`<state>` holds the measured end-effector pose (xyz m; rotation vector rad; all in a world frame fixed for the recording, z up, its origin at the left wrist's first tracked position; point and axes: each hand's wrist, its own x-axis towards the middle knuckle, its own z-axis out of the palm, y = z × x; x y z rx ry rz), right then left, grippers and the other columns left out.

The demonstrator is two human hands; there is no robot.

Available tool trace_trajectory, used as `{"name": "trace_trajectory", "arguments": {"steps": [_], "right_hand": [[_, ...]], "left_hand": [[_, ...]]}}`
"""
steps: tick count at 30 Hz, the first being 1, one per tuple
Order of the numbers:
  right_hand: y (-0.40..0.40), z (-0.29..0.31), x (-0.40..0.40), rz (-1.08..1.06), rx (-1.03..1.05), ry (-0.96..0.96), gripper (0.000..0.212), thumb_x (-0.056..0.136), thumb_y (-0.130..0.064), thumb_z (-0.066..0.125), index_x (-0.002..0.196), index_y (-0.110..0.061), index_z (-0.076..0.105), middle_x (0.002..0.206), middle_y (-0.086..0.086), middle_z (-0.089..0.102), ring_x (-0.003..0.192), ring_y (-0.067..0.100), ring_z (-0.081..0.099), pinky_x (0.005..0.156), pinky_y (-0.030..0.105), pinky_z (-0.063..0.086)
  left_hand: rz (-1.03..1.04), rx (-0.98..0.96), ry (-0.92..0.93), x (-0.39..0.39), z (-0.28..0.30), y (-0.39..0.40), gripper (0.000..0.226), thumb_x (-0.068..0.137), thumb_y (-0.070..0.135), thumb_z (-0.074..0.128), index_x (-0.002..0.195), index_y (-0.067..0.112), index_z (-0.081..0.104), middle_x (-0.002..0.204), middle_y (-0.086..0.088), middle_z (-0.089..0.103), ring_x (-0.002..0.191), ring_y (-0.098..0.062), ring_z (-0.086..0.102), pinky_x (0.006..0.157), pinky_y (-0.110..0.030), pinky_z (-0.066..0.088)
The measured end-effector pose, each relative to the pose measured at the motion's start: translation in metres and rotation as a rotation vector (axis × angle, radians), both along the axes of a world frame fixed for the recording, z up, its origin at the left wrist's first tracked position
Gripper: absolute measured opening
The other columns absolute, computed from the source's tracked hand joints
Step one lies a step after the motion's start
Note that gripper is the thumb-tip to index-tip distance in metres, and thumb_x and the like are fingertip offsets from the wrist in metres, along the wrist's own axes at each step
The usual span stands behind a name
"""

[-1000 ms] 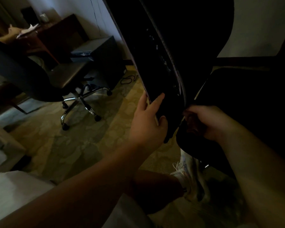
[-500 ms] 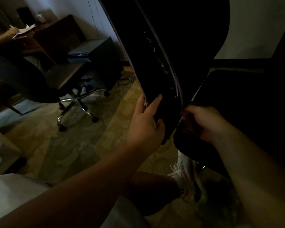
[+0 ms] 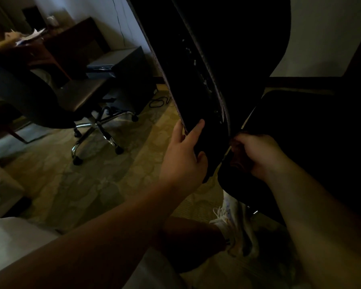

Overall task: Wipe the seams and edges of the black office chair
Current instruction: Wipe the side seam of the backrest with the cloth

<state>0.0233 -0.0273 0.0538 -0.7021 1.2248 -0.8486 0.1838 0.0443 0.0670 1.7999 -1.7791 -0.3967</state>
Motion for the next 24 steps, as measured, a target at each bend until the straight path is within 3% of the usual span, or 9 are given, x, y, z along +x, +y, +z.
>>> {"name": "trace_trajectory", "arguments": {"steps": [4,8,13,18,24], "right_hand": [[0.002,0.000,0.000,0.166,0.000,0.040,0.015,0.092,-0.018,0.060,0.083,-0.010,0.070,0.061,0.002,0.061,0.047,0.011,0.057,0.038,0.019,0.041],[0.003,-0.005,0.003,0.001,-0.025,0.040,0.014,0.092,-0.014,0.061,0.086,-0.006,0.070,0.067,0.004,0.064,0.055,0.015,0.060,0.037,0.018,0.043],[-0.001,-0.004,-0.004,0.142,-0.013,0.038,0.015,0.092,-0.016,0.062,0.080,-0.011,0.069,0.063,0.001,0.064,0.050,0.011,0.061,0.042,0.019,0.045],[-0.009,-0.004,-0.005,0.037,-0.024,0.019,0.015,0.092,-0.010,0.062,0.078,-0.013,0.066,0.074,0.006,0.067,0.061,0.017,0.064,0.052,0.025,0.051],[-0.004,-0.011,0.001,0.041,-0.057,-0.011,0.013,0.094,-0.013,0.060,0.084,-0.015,0.068,0.068,0.000,0.068,0.056,0.009,0.063,0.052,0.021,0.050]], "left_hand": [[-0.007,-0.012,-0.014,-0.002,-0.001,0.001,0.075,0.095,0.008,0.059,0.160,0.031,0.027,0.166,0.017,0.001,0.148,-0.004,0.017,0.102,-0.001,0.020],[-0.007,-0.009,-0.002,-0.002,-0.002,0.000,0.075,0.096,0.008,0.058,0.160,0.030,0.026,0.165,0.020,0.001,0.149,-0.007,0.019,0.107,-0.008,0.025],[-0.007,-0.030,-0.010,-0.003,-0.005,-0.001,0.076,0.095,0.006,0.059,0.160,0.030,0.026,0.165,0.019,0.002,0.150,-0.007,0.019,0.103,-0.001,0.023],[0.014,-0.060,0.029,-0.004,-0.013,-0.004,0.078,0.094,0.003,0.058,0.159,0.031,0.027,0.166,0.018,0.001,0.151,-0.010,0.019,0.117,-0.025,0.035],[0.004,-0.096,-0.011,0.003,-0.015,-0.009,0.073,0.095,0.004,0.056,0.159,0.028,0.030,0.168,0.009,0.007,0.147,-0.014,0.027,0.112,-0.022,0.037]]}}
